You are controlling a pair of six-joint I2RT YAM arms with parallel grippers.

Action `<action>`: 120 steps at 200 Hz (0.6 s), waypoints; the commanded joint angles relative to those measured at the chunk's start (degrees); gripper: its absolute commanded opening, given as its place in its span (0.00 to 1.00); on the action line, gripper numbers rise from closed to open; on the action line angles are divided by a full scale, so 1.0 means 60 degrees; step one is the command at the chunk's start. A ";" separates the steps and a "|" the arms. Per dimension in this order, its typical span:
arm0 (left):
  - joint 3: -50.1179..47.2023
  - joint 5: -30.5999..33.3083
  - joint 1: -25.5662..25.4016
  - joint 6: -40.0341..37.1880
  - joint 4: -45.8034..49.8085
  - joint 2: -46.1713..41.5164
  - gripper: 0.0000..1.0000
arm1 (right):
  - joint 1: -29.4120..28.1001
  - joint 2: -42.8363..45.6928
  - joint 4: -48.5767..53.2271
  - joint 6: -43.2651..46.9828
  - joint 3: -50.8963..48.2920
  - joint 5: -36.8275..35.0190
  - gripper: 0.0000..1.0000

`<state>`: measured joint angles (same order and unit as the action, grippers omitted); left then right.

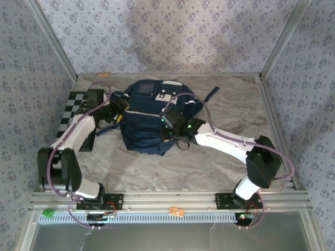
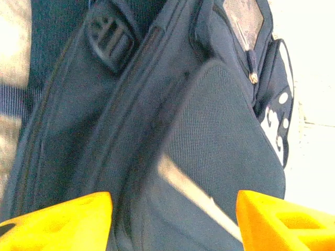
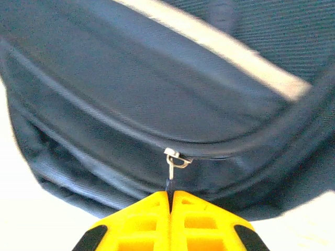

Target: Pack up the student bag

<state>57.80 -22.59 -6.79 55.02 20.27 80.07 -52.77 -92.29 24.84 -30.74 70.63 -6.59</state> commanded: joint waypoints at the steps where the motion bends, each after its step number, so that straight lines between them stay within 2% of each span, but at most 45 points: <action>1: -0.1305 0.0533 -0.0976 0.2321 -0.0428 -0.1476 0.66 | -0.0154 -0.0204 -0.0164 -0.0384 0.0279 0.0393 0.00; 16: -0.2355 0.0821 -0.1772 0.3963 -0.1591 -0.1935 0.68 | -0.0087 -0.0248 -0.0078 -0.0425 0.0202 0.0191 0.00; 26: -0.2589 0.1263 -0.2296 0.4627 -0.2035 -0.2002 0.69 | -0.0013 -0.0263 -0.0084 -0.0346 0.0139 0.0219 0.00; 40: -0.2175 0.1760 -0.2811 0.4845 -0.1988 -0.1646 0.69 | 0.0069 -0.0233 -0.0195 -0.0313 0.0002 0.0199 0.00; 61: -0.1164 0.2149 -0.3148 0.4758 -0.1664 -0.0869 0.65 | 0.0098 -0.0212 -0.0339 -0.0135 -0.0049 0.0247 0.00; 93: -0.0718 0.2727 -0.3323 0.4959 -0.1544 -0.0055 0.45 | 0.0106 -0.0078 -0.0058 0.0251 -0.0052 -0.0145 0.00; 120: -0.0358 0.2930 -0.2910 0.4084 -0.0613 0.0061 0.11 | 0.0516 0.0177 0.0580 0.0804 -0.0256 -0.0924 0.00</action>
<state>52.25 -9.10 -26.20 82.28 13.63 80.07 -51.94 -93.51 24.16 -29.89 70.57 -7.11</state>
